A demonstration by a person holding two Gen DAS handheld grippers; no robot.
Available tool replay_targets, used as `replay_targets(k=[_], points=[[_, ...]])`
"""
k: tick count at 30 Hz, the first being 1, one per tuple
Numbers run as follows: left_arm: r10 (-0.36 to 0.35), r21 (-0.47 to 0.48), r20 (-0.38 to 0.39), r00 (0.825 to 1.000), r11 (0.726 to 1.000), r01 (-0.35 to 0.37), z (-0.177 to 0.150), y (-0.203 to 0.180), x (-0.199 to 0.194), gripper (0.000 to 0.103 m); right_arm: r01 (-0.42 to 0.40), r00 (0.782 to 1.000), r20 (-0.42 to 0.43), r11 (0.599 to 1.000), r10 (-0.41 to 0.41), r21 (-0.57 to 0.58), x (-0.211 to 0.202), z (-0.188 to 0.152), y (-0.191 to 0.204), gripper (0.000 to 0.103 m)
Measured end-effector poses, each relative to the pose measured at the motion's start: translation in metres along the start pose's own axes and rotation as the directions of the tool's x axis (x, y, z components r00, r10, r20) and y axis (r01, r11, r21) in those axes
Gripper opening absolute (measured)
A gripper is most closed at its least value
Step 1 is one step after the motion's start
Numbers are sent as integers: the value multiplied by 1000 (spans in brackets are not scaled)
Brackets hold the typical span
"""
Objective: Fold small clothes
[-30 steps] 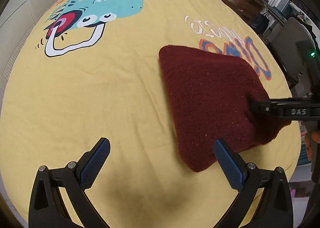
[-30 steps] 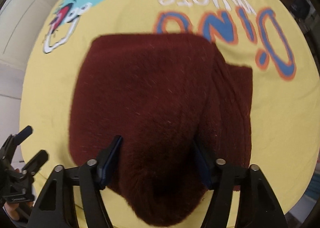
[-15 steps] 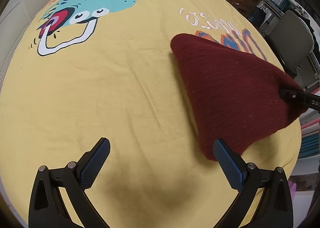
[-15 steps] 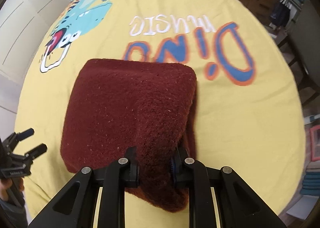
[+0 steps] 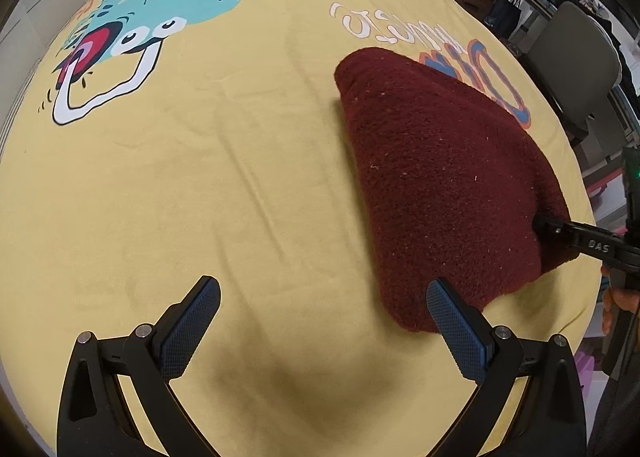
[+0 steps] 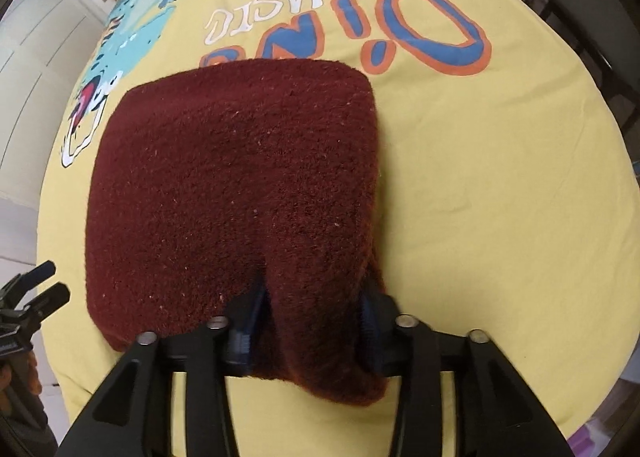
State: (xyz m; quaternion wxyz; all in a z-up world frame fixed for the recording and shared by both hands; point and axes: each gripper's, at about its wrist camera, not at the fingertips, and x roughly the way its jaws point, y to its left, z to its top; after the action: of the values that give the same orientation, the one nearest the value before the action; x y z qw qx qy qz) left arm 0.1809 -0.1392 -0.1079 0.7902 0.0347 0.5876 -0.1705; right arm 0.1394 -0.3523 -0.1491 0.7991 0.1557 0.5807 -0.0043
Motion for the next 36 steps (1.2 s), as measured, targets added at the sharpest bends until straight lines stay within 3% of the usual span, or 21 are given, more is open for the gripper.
replay_targets(k=[1, 7, 10, 14, 19, 25, 33, 36], points=[[0, 0, -1, 1000, 1000, 0, 1, -1, 1, 102, 31, 1000, 3, 999, -31, -12, -4, 1, 0, 78], [-16, -11, -7, 1000, 1000, 15, 21, -8, 6, 102, 33, 998, 58, 999, -30, -41, -28, 12, -3, 83], [-41, -14, -24, 999, 999, 41, 39, -13, 11, 102, -25, 999, 47, 999, 27, -43, -29, 21, 0, 85], [-58, -4, -28, 998, 998, 58, 63, -27, 18, 102, -40, 999, 29, 998, 41, -47, -13, 37, 12, 88], [-75, -19, -65, 995, 997, 74, 77, -44, 42, 102, -78, 997, -29, 997, 77, -24, 20, 43, 12, 101], [-49, -30, -114, 992, 999, 45, 75, -48, 78, 102, -86, 995, -58, 996, 85, -8, 51, 34, 2, 102], [-78, -45, -78, 994, 996, 75, 56, -38, 97, 103, -143, 987, -61, 988, 146, 49, 65, 27, -9, 102], [-71, -25, -71, 995, 997, 70, 54, -39, 96, 103, -166, 984, -61, 985, 169, 58, 67, 26, -6, 96]])
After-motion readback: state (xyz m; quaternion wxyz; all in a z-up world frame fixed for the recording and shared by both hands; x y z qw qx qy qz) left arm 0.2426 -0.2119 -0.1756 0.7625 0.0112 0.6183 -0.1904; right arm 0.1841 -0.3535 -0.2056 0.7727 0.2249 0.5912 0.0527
